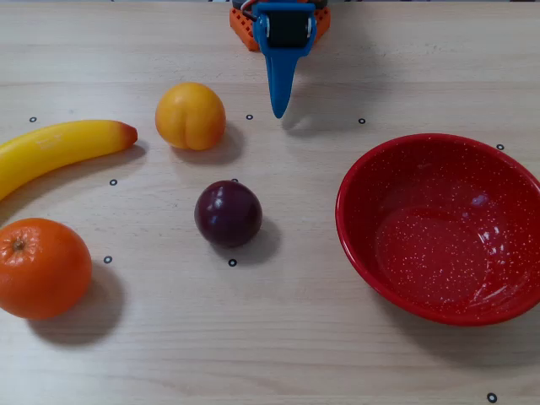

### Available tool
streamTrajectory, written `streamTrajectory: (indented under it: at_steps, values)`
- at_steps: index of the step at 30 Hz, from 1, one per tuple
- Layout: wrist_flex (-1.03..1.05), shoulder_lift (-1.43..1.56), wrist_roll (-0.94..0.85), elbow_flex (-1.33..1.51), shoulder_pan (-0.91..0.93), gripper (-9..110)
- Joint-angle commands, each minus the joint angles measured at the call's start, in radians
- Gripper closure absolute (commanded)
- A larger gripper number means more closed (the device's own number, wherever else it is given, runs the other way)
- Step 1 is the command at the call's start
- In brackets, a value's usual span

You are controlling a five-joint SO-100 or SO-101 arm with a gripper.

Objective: Put banana in the red bowl.

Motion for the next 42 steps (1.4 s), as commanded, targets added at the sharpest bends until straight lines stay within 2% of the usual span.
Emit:
streamTrajectory:
  at_steps: [1,27,42]
  values:
    - [-0.031,0.020,-0.029,0.012,-0.017,102]
    - [-0.029,0.018,-0.064,0.012,-0.028,102]
    - [-0.040,-0.150,-0.120,-0.130,0.018,102]
